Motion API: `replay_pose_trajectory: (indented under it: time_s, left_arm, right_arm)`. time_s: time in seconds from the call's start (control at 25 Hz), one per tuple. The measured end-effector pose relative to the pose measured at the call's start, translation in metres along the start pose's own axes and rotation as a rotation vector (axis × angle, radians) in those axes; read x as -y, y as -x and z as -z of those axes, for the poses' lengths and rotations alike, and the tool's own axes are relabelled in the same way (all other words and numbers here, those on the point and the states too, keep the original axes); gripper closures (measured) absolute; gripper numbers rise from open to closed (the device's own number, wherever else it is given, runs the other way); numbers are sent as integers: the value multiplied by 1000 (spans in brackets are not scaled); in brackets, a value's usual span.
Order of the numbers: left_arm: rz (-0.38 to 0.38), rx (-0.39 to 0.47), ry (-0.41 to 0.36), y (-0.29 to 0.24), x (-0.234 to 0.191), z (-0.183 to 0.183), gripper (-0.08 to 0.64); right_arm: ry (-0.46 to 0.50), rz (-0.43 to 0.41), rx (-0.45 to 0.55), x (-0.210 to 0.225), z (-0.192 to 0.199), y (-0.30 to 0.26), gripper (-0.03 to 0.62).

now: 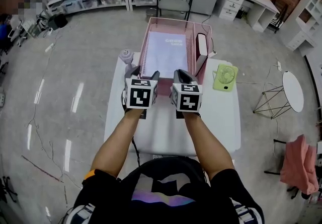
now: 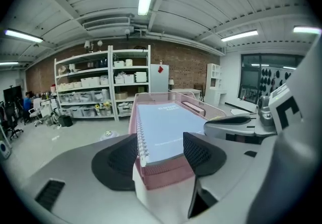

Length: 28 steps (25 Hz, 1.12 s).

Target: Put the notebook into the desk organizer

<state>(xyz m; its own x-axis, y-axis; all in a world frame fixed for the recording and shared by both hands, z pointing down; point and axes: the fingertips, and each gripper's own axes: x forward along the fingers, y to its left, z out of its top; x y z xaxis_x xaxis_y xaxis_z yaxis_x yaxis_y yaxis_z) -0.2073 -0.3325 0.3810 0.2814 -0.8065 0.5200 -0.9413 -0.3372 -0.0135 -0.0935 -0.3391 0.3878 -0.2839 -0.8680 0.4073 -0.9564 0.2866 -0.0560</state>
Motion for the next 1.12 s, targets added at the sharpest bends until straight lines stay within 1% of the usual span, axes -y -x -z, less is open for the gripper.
replay_pose_trajectory:
  time_s: [0.16,0.32,0.52,0.68,0.72,0.8,0.92,1.04,1.12]
  left_arm:
    - [-3,23,7,11,0,1,278]
    - [9,49,11,21,6,3,278]
    - [-12,67,12,40,22,11,279]
    - [-35,88,15,66,45,18,288]
    - [-47,100,17,75,51,19,305]
    - [-71,127,19,90,66,19,360]
    - [-100,156,9,112,97,23,424]
    - [-134,204,1,137,129,28,507]
    - [-150,235,4,155,150,33,538]
  right_arm:
    - [3,8,25,0,-5,10,556]
    - [6,5,53,-2,-9,22,557]
    - [28,-29,81,-4,-12,47,557]
    - [32,-65,112,-1,-10,80,558]
    - [36,-79,120,-1,-9,89,558]
    - [45,-111,137,2,-8,109,561]
    - [56,-152,167,10,-5,142,563]
    - [68,-190,191,17,3,177,565]
    - [76,-218,200,21,11,200,565]
